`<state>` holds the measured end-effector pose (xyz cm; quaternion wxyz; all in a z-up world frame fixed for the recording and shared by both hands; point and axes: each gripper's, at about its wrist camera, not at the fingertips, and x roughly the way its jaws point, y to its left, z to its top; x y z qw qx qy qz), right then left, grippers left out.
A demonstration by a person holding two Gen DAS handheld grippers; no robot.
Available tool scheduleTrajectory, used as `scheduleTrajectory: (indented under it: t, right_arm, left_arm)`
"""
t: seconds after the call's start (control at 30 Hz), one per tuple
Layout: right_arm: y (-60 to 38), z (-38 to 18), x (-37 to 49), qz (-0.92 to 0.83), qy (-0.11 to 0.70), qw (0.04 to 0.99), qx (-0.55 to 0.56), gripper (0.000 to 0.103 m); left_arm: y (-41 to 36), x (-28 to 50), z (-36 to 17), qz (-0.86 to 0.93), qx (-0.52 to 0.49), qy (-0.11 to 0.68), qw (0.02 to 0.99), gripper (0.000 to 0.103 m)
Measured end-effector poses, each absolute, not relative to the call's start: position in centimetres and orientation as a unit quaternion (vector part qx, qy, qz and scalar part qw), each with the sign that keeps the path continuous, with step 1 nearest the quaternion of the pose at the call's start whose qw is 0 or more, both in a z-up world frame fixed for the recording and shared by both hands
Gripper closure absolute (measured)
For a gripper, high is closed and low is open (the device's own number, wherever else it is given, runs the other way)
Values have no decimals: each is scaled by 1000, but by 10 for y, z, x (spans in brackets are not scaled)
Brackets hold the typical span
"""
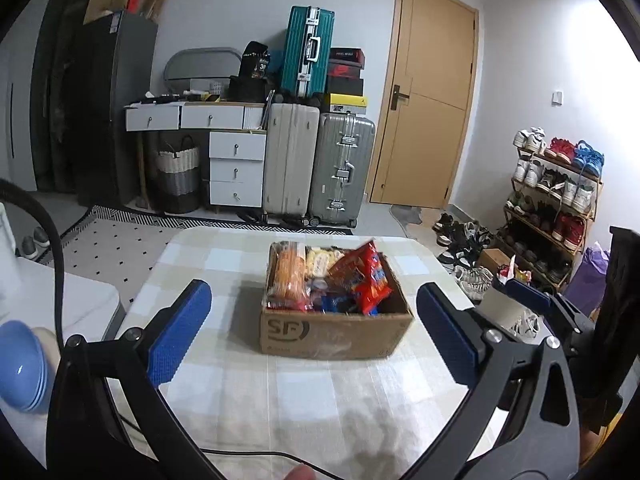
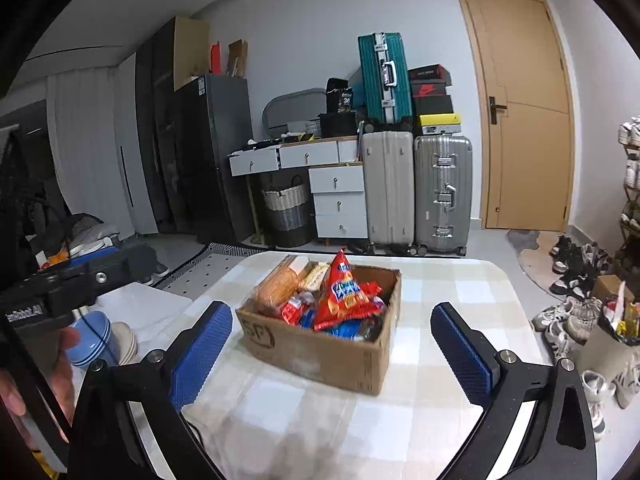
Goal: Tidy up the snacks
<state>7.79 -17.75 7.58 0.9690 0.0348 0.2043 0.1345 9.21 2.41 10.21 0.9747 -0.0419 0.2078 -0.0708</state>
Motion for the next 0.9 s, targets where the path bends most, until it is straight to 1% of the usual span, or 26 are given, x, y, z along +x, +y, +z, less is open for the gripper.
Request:
scheduleTrajectory:
  t: [0.17,0.23,0.33,0.4,0.57,0.7,0.83,0.9]
  right_arm:
    - [-186,68,41,121,198,972,39,1]
    - [-190,63,24,116,192,974,44,1]
    - [-194,53,5,109,185,976,49,1]
    - [-196,45,-4,101,180,977,56,1]
    - [-196,29,-15,92,177,978,55,1]
    - [-193,21,-16,96,181,977,55,1]
    - [-188,20,-12,101,183,977,47,1]
    - [-185,22,-14,97,177,979,38,1]
  left_arm:
    - [24,41,99,-48,-38,192,979,0]
    - [22,19,96,-9,-23,188,982,0]
    - [22,-10,88,-5,-36,162,986,0]
    - [21,-18,81,-9,-37,163,986,0]
    - [22,-20,62,-15,-40,176,983,0]
    - [24,-9,45,-22,-42,209,977,1]
    - [22,2,40,-16,-31,206,978,0]
    - [22,1,41,-18,-31,191,981,0]
